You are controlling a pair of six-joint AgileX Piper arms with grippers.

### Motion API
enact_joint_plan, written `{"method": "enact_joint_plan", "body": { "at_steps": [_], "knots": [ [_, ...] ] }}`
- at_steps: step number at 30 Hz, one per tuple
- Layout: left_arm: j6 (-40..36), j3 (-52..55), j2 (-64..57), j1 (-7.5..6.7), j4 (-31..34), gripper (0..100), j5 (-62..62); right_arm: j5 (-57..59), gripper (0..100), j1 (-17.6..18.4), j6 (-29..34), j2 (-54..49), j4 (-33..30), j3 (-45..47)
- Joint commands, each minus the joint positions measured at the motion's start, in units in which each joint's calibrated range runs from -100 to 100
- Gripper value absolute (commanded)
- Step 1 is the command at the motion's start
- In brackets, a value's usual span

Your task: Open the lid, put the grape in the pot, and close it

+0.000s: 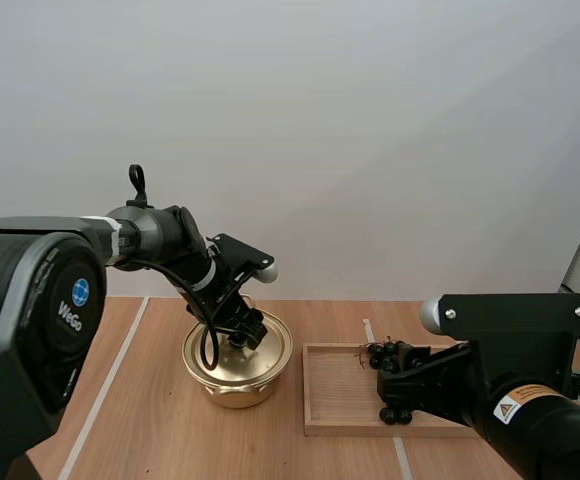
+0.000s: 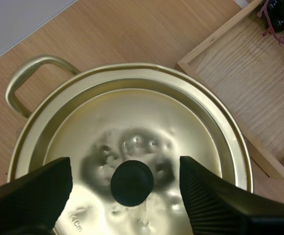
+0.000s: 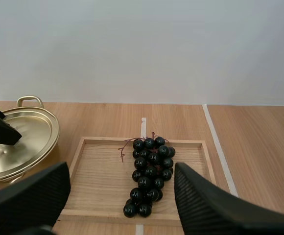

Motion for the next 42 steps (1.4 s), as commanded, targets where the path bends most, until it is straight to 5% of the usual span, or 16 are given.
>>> {"method": "enact_joint_plan", "body": {
  "at_steps": [1,7,15,42],
  "knots": [
    [-0.2,-0.5,0.0,-0.22,0.2,79,1.4,-0.4,100,-0.2,0.2,-0.1,-0.4,-0.4],
    [-0.3,-0.5,0.0,-0.22,0.2,0,3.5,-0.3,100,-0.2,0.2,-0.1,-0.5,-0.4],
    [-1.1,-0.6,-4.2,-0.22,0.2,0,5.5,-8.4,100,-0.2,1.7,4.9,-3.6,-0.4],
    [-3.5,-11.6,-46.1,-0.22,0.1,0,14.8,-24.9,100,-0.2,1.7,63.6,-3.8,-14.8]
  ]
}}
